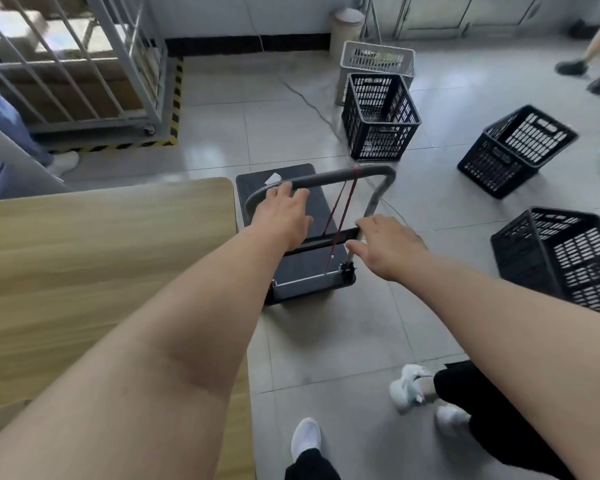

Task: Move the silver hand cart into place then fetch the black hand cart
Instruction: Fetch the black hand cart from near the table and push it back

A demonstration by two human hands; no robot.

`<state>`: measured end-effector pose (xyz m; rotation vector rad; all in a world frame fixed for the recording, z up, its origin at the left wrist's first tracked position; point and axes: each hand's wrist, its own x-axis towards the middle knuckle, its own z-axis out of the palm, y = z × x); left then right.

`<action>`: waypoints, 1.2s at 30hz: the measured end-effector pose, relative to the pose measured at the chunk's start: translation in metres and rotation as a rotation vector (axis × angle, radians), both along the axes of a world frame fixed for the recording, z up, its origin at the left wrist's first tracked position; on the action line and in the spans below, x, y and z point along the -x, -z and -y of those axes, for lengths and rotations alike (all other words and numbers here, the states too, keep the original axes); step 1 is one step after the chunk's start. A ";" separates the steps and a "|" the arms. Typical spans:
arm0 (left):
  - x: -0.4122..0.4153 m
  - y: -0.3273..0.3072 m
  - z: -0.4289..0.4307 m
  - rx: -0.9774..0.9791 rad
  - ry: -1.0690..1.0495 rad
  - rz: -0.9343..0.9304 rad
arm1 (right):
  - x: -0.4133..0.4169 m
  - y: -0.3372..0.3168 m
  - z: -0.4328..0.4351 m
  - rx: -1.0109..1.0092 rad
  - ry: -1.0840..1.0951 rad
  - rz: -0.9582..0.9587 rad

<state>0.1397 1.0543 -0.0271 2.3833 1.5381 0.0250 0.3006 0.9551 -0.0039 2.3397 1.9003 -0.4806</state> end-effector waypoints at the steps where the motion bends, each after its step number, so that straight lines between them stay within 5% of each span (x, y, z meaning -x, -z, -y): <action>1: -0.003 0.004 -0.007 -0.015 0.004 0.003 | -0.001 0.002 -0.007 0.000 0.009 -0.007; 17: -0.033 0.041 -0.047 0.040 -0.099 -0.105 | -0.059 0.044 -0.074 -0.119 -0.029 -0.020; 36: -0.054 0.047 0.129 0.195 -0.277 -0.081 | -0.094 0.056 0.046 -0.134 -0.197 -0.010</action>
